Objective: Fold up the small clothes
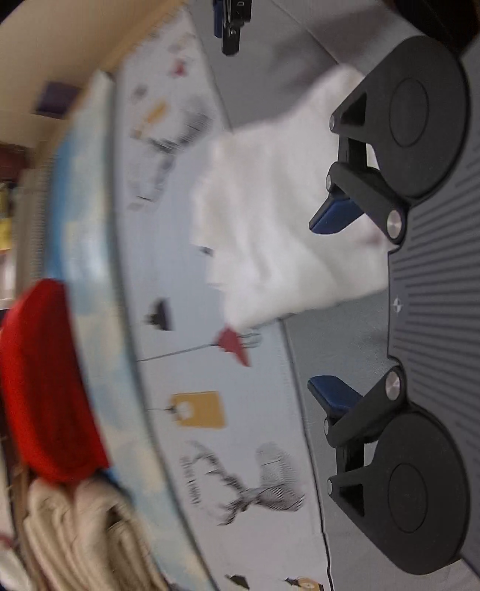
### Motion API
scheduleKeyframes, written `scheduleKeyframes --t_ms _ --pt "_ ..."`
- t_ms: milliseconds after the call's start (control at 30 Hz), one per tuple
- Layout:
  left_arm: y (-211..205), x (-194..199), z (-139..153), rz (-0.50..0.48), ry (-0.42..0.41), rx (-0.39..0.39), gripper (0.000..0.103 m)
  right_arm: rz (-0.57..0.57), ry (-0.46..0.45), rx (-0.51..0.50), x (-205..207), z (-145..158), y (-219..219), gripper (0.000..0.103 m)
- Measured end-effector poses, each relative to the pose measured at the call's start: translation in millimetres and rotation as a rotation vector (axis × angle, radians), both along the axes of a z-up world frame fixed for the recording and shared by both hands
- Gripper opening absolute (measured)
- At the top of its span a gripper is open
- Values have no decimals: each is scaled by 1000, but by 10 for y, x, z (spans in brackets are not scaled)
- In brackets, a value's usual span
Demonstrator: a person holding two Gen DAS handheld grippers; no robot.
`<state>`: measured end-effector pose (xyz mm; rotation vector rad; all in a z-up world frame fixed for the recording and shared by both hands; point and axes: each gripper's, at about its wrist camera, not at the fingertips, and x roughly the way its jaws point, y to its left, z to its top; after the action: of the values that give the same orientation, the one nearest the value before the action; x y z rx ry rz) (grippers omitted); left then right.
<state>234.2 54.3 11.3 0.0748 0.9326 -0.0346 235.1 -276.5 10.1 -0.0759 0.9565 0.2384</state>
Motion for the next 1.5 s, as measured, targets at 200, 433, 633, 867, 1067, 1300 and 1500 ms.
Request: scheduleKeyframes --t_ms 200,433,633,867,1067,1300,1500 --pt "-295 -641 398 37 -155 -69 97 -34 -251 122 -628 681 -58 97" --pt "-646 -1412 31 -10 -255 8 103 -9 -334 129 -1439 622 79 100" --pt "-670 -1285 -348 -11 -117 -64 103 18 -255 84 -1568 381 395 99" --pt "-504 -1103 -501 87 -29 -144 103 42 -180 9 -1544 187 548 99" --pt "-445 -1068 -497 145 -14 -147 103 58 -177 -1 -1557 160 580 99" --pt "-443 -1056 -527 168 6 -127 103 37 -165 16 -1510 154 539 99" --pt "-449 -1030 -540 173 22 -131 103 61 -163 6 -1524 135 589 99"
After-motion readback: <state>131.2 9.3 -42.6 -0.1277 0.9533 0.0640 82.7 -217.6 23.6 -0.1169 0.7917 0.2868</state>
